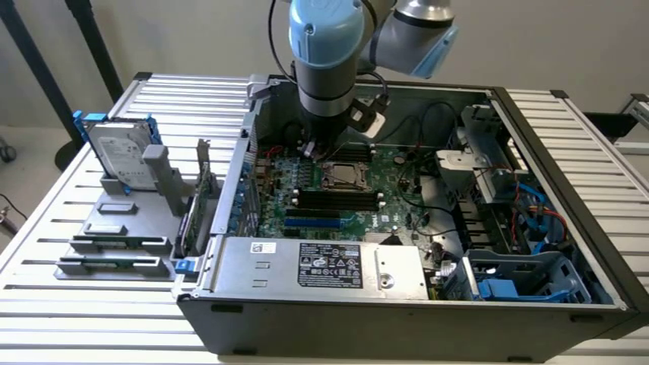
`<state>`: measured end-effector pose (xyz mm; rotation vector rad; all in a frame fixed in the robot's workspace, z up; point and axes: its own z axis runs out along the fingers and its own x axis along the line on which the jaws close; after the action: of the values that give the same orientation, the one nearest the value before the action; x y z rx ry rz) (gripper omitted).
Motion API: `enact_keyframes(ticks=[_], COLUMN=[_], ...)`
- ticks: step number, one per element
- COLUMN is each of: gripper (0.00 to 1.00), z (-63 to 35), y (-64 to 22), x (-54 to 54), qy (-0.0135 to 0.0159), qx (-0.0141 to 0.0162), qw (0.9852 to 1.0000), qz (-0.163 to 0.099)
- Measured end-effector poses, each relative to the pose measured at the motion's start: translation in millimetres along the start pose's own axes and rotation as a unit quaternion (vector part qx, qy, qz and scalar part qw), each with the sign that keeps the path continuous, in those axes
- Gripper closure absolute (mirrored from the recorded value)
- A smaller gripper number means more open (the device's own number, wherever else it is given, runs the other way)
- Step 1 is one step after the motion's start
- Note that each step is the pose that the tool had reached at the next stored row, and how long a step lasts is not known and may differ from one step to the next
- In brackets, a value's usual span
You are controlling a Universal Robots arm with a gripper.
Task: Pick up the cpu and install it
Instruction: 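Install the first cpu locking lever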
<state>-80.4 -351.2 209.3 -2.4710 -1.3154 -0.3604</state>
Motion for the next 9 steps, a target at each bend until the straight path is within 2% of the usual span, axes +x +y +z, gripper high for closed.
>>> enact_keyframes(ticks=[9], gripper=[0.89], z=[5.1], y=[0.3], x=[-2.0], qy=[0.0006], qx=[-0.0016], qw=[1.0], qz=[0.004])
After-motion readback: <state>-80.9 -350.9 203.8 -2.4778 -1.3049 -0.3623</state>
